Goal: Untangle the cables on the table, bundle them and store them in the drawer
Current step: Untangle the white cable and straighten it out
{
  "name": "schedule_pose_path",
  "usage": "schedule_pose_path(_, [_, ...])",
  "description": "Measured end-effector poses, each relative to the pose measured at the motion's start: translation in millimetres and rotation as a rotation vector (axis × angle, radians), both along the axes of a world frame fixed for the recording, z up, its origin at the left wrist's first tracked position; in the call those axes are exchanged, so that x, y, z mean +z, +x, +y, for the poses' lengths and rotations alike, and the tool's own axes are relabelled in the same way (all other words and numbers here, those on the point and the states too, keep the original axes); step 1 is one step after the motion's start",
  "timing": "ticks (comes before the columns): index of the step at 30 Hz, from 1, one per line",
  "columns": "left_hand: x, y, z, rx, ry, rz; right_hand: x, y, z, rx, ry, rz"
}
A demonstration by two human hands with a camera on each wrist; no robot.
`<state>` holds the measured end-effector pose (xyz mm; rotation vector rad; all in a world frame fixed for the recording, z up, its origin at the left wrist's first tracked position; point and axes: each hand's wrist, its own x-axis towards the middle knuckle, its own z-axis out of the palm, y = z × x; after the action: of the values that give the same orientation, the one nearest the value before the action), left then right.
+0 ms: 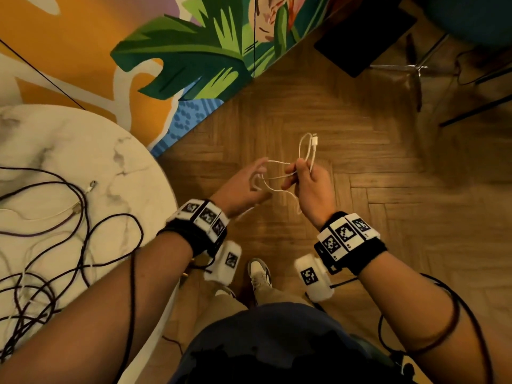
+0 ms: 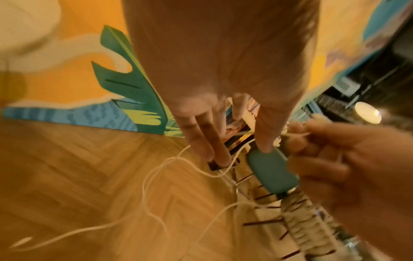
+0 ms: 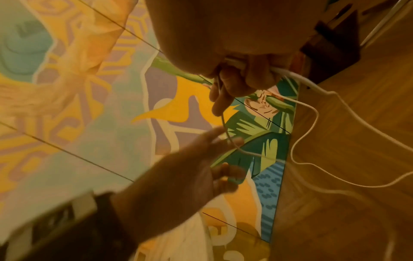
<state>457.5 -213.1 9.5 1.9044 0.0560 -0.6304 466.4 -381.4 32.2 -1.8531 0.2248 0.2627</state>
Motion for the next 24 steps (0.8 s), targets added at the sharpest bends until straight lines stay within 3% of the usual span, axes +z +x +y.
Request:
schedule_pose_path(3, [6, 16, -12, -0.113, -0.065, 0.106, 3, 3, -3, 0.095, -0.034, -0.030])
schedule_pose_path(8, [-14, 21, -2, -0.026, 0.320, -0.012, 3, 17, -46, 0.068, -0.400, -0.132])
schedule_pose_path(13, [-39, 22, 29, -0.085, 0.610, -0.010, 16, 35, -94, -0.069, -0.782, -0.180])
schedule_pose_path(24, [-70, 7, 67, -0.108, 0.716, 0.157, 6, 26, -98, -0.052, -0.806, -0.237])
